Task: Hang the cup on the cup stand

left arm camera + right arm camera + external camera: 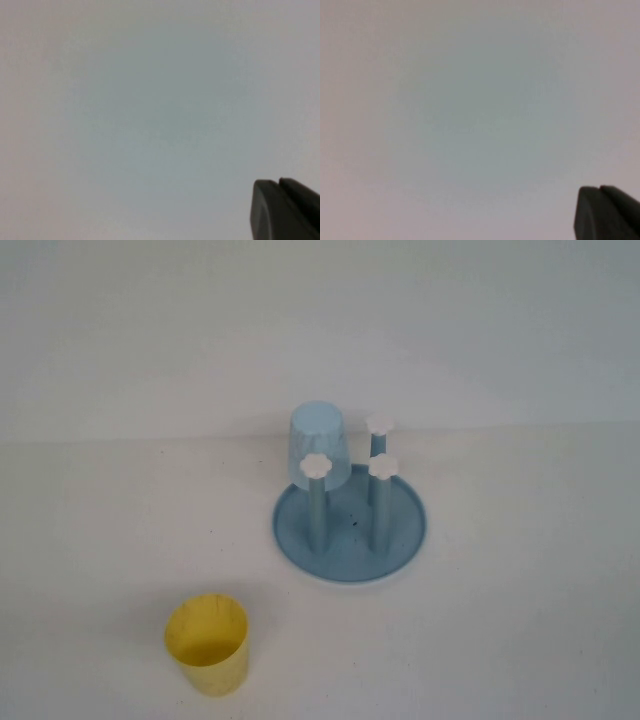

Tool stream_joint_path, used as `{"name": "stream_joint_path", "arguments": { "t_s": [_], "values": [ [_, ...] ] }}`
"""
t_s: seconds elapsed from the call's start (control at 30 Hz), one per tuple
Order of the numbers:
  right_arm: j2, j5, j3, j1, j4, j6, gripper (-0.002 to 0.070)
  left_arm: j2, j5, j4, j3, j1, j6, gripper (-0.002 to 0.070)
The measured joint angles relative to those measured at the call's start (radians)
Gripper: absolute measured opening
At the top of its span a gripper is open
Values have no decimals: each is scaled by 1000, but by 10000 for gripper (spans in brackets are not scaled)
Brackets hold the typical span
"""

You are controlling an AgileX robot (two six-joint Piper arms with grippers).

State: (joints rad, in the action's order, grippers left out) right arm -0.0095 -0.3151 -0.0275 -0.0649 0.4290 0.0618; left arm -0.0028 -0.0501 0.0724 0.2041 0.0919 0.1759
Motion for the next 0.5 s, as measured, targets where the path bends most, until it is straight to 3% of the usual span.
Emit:
{"name": "stream_joint_path", "arguments": {
  "t_s": [0.2, 0.5],
  "values": [
    [4, 175, -264, 0, -323, 9, -1, 88, 150, -72, 123, 0, -50, 1],
    [218, 424, -529, 0, -557, 13, -1, 371, 401, -72, 291, 0, -135, 1]
  ]
}}
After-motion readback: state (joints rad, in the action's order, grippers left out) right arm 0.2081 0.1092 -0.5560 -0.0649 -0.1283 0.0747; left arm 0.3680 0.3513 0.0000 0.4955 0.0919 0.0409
